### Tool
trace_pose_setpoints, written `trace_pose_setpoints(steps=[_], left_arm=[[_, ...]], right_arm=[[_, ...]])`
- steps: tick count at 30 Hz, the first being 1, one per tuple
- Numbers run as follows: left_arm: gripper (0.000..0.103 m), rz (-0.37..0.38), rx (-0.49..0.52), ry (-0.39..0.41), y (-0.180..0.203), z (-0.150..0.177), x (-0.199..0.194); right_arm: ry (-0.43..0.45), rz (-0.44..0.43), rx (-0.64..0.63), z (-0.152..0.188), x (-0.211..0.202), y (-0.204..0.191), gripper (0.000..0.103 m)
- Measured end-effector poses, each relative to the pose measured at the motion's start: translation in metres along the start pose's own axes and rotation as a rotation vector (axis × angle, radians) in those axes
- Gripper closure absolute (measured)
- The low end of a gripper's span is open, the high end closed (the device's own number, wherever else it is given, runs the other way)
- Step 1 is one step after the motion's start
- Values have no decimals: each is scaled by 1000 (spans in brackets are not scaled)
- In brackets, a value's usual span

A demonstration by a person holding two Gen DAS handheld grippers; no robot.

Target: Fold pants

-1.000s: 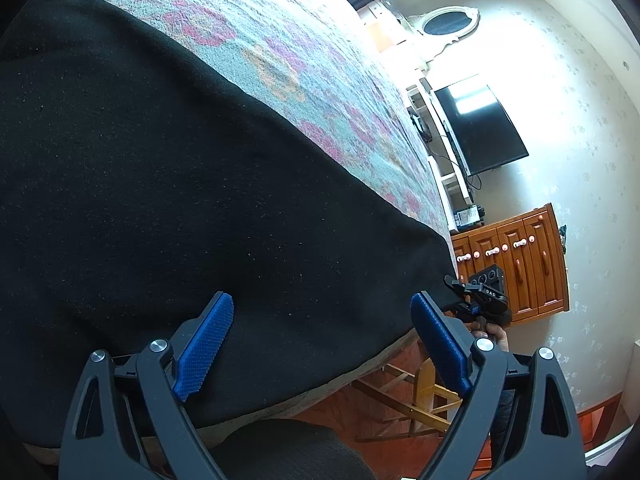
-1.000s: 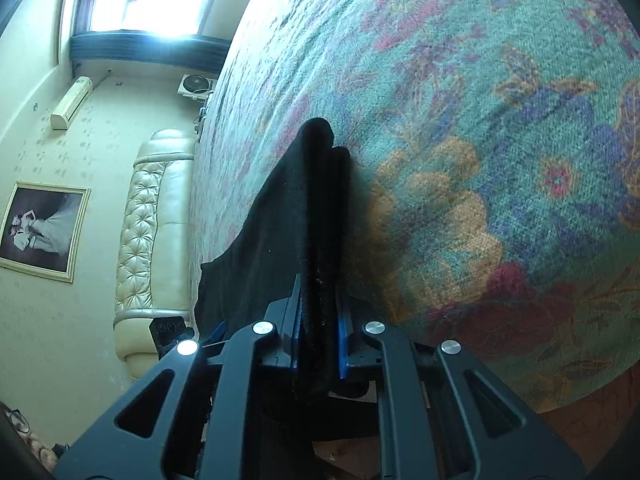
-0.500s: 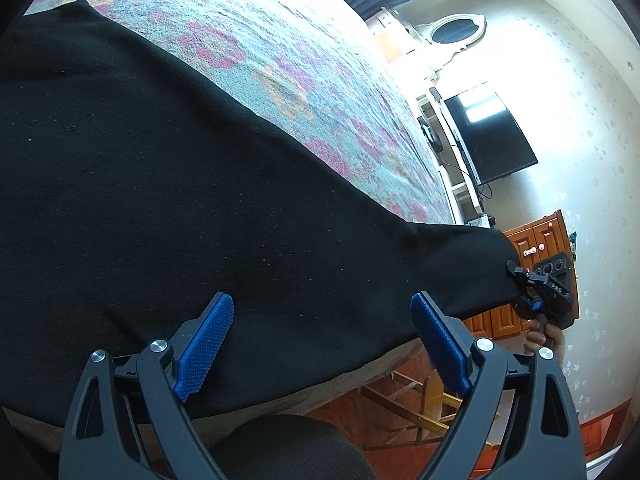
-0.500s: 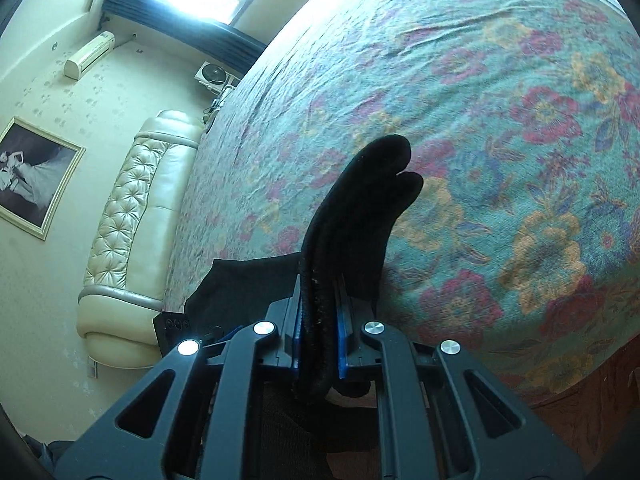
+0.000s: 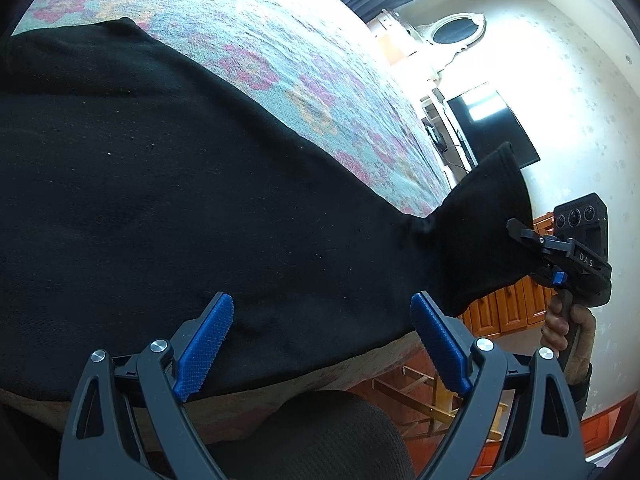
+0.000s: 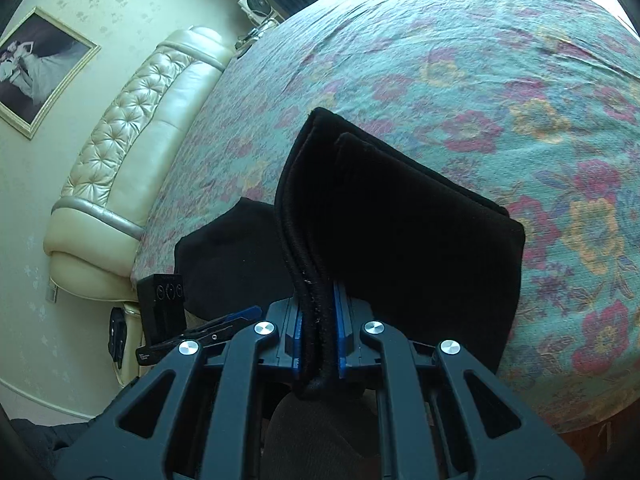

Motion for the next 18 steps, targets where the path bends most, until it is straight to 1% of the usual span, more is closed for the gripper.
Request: trace_pose_setpoints(steps=[5, 8, 10, 11, 14, 18], left_arm=[[14, -23, 8, 19, -11, 0, -20], [14, -53, -16, 25, -21, -2, -27], [14, -49, -30, 12, -25, -4, -32], [14, -47, -21, 7, -25, -4, -33], [14, -62, 13, 17, -27, -5, -43], [14, -60, -8, 23, -35, -4, -48]], right_arm=[[-66, 45, -57, 9, 54, -35, 91], [-98, 79, -95, 16, 81, -53, 91], [-115, 107, -120, 21, 96, -63, 91], [-121, 119, -127, 22, 104, -67, 91], [-152, 120, -121, 27, 123, -74, 91], [-175, 168, -135, 33, 145, -80, 91]])
Point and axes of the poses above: each gripper's, at about its wrist camera, not at the fingertips, and x roughly the way its jaws point, y to its right, z to its underside, the point moved 4 cm from there along x, roughly the way its jaws point, and after that the axes turned 6 degrees about z, right-handed, at the moved point
